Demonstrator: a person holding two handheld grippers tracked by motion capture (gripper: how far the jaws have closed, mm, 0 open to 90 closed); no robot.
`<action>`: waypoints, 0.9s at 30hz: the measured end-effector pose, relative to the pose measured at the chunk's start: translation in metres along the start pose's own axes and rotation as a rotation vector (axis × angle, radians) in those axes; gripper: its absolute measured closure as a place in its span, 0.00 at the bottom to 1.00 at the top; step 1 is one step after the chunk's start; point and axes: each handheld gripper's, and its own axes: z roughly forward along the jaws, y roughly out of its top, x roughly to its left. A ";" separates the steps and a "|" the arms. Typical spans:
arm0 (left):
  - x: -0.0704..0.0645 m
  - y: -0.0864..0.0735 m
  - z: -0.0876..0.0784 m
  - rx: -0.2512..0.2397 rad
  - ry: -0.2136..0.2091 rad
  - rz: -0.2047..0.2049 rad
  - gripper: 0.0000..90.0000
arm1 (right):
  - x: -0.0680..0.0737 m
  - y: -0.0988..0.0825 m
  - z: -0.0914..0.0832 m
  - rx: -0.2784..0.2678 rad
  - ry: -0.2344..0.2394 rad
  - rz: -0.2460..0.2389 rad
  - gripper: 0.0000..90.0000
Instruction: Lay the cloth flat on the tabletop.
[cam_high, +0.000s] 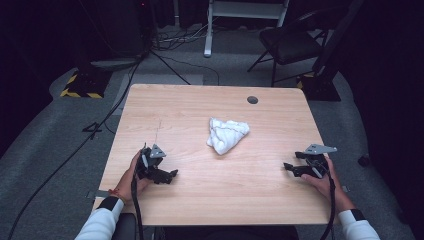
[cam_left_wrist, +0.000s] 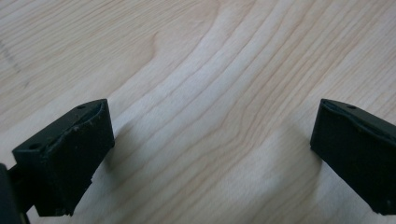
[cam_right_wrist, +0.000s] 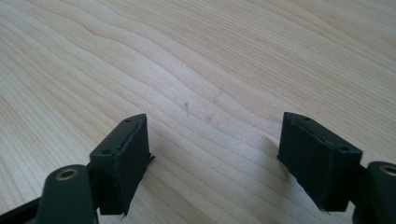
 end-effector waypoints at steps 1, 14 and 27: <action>0.000 0.000 0.000 0.000 0.000 0.000 0.00 | 0.000 0.000 0.000 0.000 0.000 0.000 0.27; -0.005 0.007 0.006 0.000 -0.037 0.051 0.00 | 0.010 0.064 0.010 -0.070 0.052 -0.059 0.43; -0.010 0.012 0.011 0.000 -0.040 0.049 0.00 | 0.080 0.178 0.079 -0.095 0.121 -0.201 0.43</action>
